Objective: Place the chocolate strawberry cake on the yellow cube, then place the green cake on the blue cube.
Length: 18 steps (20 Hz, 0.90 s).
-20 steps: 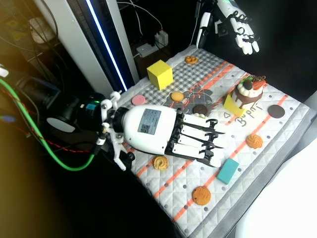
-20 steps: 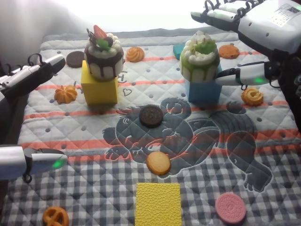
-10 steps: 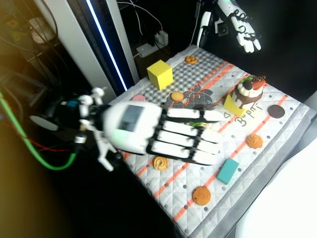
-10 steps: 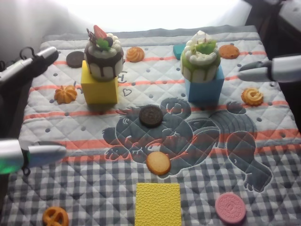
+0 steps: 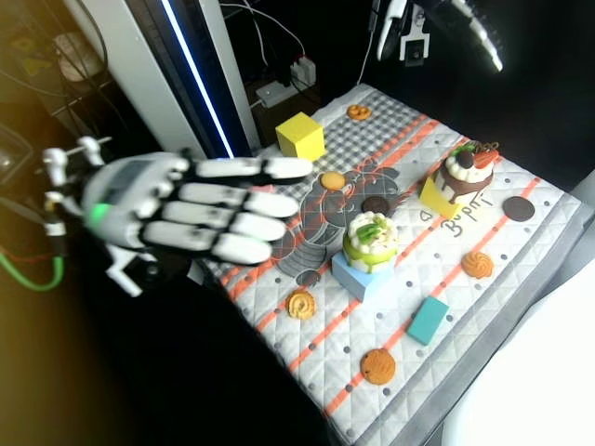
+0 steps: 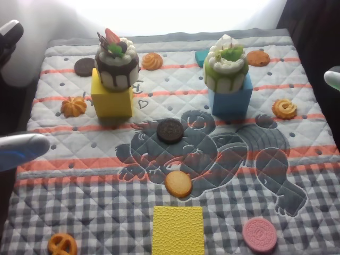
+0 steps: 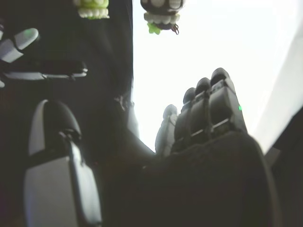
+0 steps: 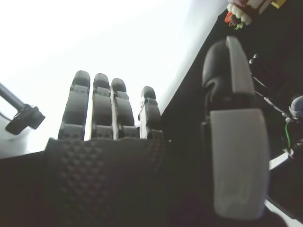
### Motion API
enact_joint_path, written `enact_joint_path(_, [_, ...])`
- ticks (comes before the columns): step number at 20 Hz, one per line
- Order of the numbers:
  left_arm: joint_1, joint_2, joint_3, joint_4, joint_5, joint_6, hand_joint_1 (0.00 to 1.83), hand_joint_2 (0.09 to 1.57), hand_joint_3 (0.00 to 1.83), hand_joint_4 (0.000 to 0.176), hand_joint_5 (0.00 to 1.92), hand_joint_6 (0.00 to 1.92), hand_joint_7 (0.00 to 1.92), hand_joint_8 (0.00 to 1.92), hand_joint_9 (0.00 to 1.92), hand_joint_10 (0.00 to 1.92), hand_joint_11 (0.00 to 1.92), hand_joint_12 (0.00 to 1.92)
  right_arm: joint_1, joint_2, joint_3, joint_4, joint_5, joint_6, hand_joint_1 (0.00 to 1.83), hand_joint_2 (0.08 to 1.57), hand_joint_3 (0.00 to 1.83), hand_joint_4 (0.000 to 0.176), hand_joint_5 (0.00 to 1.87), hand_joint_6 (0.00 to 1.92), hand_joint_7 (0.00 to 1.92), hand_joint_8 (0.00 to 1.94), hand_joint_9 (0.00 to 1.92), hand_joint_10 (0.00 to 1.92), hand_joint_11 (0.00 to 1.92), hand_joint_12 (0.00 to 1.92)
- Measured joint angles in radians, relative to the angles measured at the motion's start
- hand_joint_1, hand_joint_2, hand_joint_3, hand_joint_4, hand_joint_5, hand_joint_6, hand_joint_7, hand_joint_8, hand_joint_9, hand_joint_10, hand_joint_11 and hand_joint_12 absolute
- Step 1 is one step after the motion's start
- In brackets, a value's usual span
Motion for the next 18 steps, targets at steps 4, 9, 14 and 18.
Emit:
enact_joint_path(4, [0.013, 0.006, -0.002, 0.013, 0.002, 0.0, 0.63, 0.9, 0.01, 0.157, 0.0, 0.0, 0.0, 0.0, 0.0, 0.0, 0.0, 0.0, -0.003, 0.0, -0.006, -0.023, 0.003, 0.0, 0.59, 1.22, 0.01, 0.151, 0.05, 0.01, 0.01, 0.0, 0.0, 0.0, 0.0, 0.0])
enact_joint_path(9, [0.013, 0.019, -0.001, 0.014, -0.001, 0.0, 0.63, 0.91, 0.01, 0.123, 0.0, 0.0, 0.0, 0.0, 0.0, 0.0, 0.0, 0.0, -0.013, 0.0, -0.006, -0.008, 0.005, 0.0, 0.64, 1.24, 0.01, 0.129, 0.07, 0.01, 0.02, 0.01, 0.0, 0.0, 0.0, 0.0])
enact_joint_path(14, [0.014, 0.019, -0.001, 0.013, 0.003, 0.0, 0.62, 0.91, 0.01, 0.142, 0.0, 0.0, 0.0, 0.0, 0.0, 0.0, 0.0, 0.0, -0.013, 0.0, -0.006, -0.007, 0.003, 0.0, 0.64, 1.26, 0.01, 0.145, 0.06, 0.0, 0.01, 0.0, 0.0, 0.0, 0.0, 0.0])
enact_joint_path(18, [0.016, 0.018, -0.001, 0.013, 0.005, 0.0, 0.59, 0.91, 0.0, 0.14, 0.0, 0.0, 0.0, 0.0, 0.0, 0.0, 0.0, 0.0, -0.013, 0.0, -0.006, -0.007, 0.003, 0.001, 0.66, 1.28, 0.01, 0.174, 0.07, 0.0, 0.01, 0.0, 0.0, 0.0, 0.0, 0.0])
